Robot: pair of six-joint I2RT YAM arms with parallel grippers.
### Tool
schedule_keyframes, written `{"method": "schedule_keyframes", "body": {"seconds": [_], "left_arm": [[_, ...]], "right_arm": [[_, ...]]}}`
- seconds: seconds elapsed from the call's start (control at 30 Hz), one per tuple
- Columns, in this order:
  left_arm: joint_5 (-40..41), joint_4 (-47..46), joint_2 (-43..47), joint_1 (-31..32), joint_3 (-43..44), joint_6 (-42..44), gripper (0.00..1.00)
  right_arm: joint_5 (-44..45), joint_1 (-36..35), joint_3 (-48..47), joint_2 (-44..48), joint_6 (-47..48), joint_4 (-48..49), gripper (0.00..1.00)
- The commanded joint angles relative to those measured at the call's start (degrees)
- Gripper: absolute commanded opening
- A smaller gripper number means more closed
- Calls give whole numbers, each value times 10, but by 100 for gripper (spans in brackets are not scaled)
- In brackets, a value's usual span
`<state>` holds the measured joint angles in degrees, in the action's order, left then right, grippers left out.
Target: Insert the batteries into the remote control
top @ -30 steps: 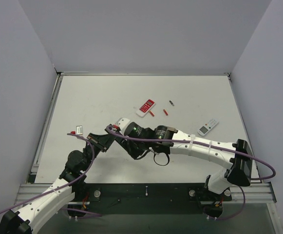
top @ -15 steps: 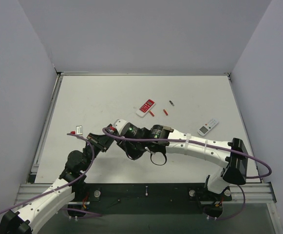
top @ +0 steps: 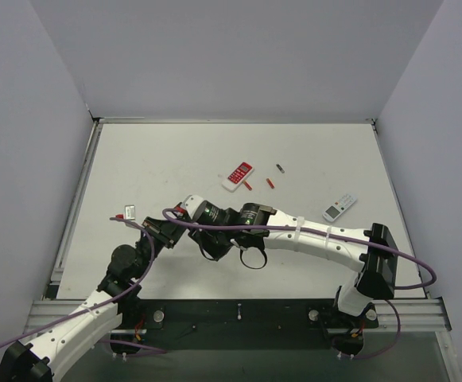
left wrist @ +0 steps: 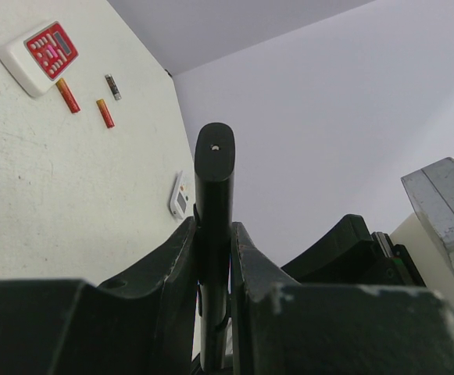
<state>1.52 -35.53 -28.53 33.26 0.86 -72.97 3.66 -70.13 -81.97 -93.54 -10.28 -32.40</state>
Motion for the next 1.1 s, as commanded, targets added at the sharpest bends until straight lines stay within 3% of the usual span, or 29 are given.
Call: {"method": "schedule_keyframes", "body": {"seconds": [0.0, 0.43, 1.07], "left_arm": [[-4, -107, 10, 0, -89, -46, 0], [-14, -104, 43, 1, -88, -58, 0], [-41, -152, -9, 12, -67, -23, 0]], "right_arm": [[-6, -7, -23, -24, -8, -13, 10], [-21, 13, -32, -32, -19, -18, 11], [-31, 19, -111, -83, 22, -63, 12]]}}
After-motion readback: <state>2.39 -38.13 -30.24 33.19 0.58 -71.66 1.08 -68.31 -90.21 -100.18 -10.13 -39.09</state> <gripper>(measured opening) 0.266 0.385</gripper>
